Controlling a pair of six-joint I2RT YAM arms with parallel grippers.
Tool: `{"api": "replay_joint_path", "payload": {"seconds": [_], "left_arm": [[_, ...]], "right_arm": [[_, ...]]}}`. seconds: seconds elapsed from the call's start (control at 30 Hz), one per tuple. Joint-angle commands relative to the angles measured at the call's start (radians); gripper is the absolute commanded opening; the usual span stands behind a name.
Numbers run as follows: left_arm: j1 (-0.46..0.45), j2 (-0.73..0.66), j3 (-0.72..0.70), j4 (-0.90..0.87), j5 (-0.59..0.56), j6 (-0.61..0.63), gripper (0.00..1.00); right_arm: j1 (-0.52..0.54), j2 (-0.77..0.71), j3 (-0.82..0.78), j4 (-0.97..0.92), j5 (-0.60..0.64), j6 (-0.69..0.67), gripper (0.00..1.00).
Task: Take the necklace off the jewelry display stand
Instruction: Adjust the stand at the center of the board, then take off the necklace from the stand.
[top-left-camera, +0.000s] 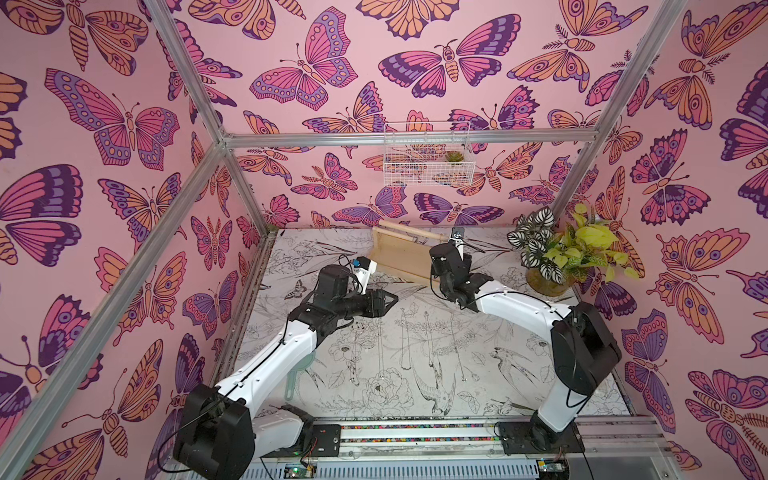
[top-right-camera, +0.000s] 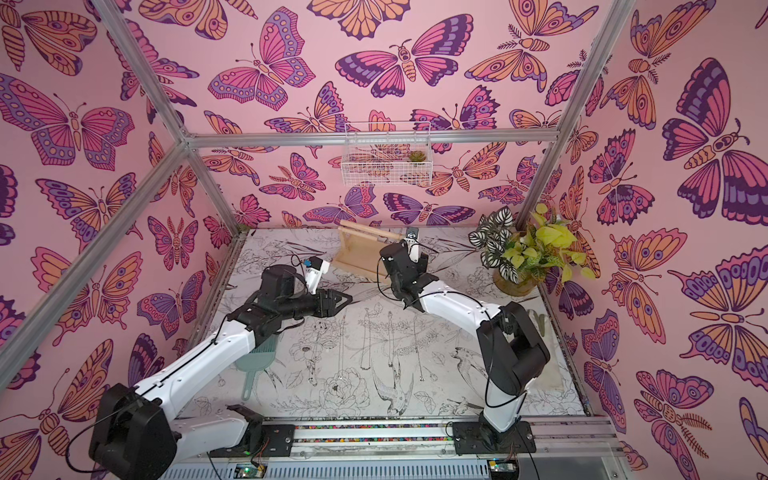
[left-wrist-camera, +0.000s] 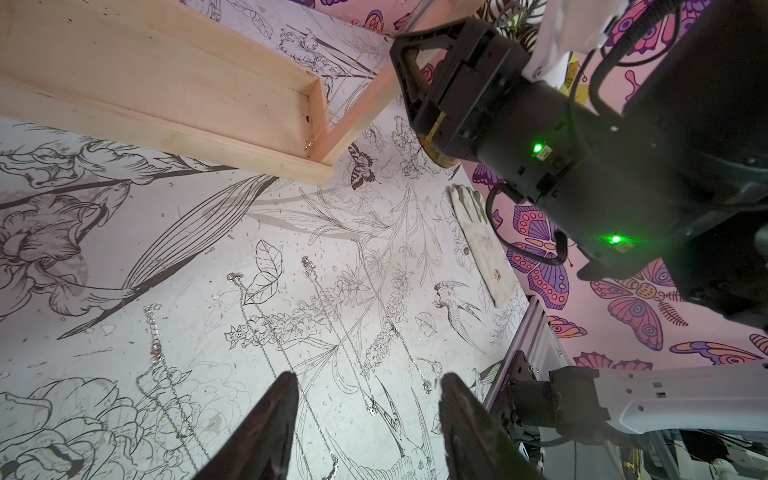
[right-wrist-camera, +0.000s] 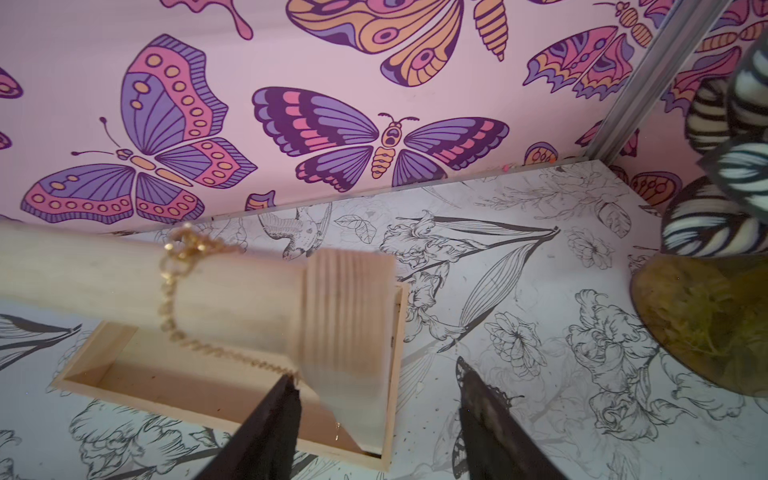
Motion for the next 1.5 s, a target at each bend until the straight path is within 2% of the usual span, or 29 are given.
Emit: {"api": "replay_joint_path", "payload": {"seconds": [0.0, 0.13, 0.33, 0.53, 0.77, 0.87, 0.97, 1.13, 1.33, 1.47], "left_arm": [[0.007, -0.013, -0.019, -0.019, 0.022, 0.010, 0.57], [0.008, -0.013, -0.019, -0.019, 0.025, 0.011, 0.58], [0.009, -0.003, -0.021, -0.020, 0.031, 0.010, 0.57], [0.009, -0.009, -0.026, -0.020, 0.032, 0.013, 0.57], [0.009, 0.012, -0.020, -0.019, 0.039, 0.013, 0.57], [0.009, 0.016, -0.015, -0.017, 0.041, 0.015, 0.57], [0.009, 0.018, -0.016, -0.017, 0.041, 0.015, 0.57], [0.010, 0.016, -0.022, -0.015, 0.041, 0.017, 0.57], [0.009, -0.013, -0.051, 0.002, 0.041, 0.014, 0.57], [0.009, -0.034, -0.066, 0.020, 0.053, -0.007, 0.57]], "right_arm": [[-0.023, 0.001, 0.010, -0.041, 0.063, 0.022, 0.64], [-0.063, -0.008, 0.005, -0.056, 0.006, 0.025, 0.64], [-0.084, -0.005, 0.020, -0.098, 0.016, 0.034, 0.64], [-0.186, -0.037, -0.005, -0.143, -0.032, 0.109, 0.64], [-0.245, -0.072, -0.015, -0.150, -0.038, 0.078, 0.64], [-0.259, -0.085, -0.019, -0.146, -0.107, 0.049, 0.63], [-0.259, -0.113, -0.023, -0.159, -0.259, -0.013, 0.62], [-0.259, -0.223, -0.077, -0.139, -0.438, -0.004, 0.61], [-0.284, -0.309, -0.108, -0.141, -0.497, 0.023, 0.59], [-0.330, -0.305, -0.105, -0.170, -0.516, 0.051, 0.60]]}}
